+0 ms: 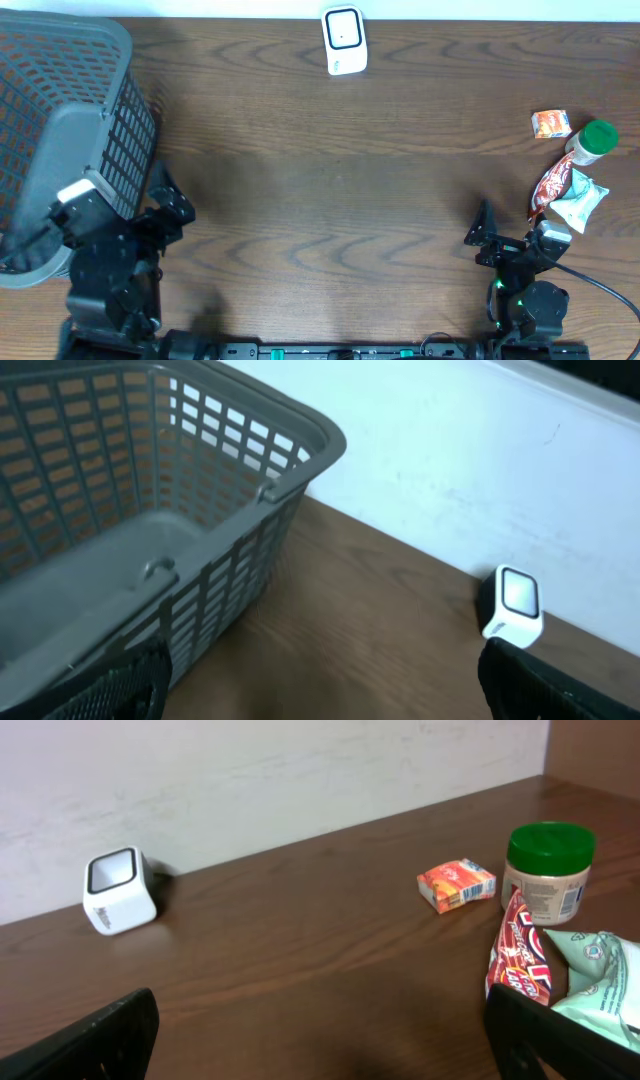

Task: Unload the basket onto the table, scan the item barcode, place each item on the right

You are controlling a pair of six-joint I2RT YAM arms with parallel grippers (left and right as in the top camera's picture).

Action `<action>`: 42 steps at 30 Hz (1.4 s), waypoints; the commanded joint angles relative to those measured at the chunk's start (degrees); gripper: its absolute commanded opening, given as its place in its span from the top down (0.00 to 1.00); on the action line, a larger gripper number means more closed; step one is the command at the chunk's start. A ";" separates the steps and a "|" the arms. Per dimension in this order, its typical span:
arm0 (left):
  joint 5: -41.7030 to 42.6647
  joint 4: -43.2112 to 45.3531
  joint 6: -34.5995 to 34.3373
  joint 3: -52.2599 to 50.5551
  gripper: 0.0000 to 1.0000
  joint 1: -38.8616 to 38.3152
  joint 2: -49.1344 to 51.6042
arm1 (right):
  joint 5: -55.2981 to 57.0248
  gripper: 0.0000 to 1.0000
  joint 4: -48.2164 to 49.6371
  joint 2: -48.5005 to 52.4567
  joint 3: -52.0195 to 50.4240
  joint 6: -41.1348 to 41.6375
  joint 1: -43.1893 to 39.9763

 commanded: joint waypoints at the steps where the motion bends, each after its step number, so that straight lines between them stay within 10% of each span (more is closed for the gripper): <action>1: 4.83 2.91 4.81 -7.28 0.02 2.71 -4.55 | 0.28 0.01 0.09 -0.37 -0.33 -0.11 -0.46; 23: 11.67 26.36 7.37 -43.52 0.02 9.55 -26.67 | 0.28 0.01 0.09 -0.37 -0.33 -0.11 -0.46; 42: 11.67 26.49 11.50 -48.48 0.02 8.50 -29.49 | 0.28 0.01 0.09 -0.37 -0.33 -0.11 -0.46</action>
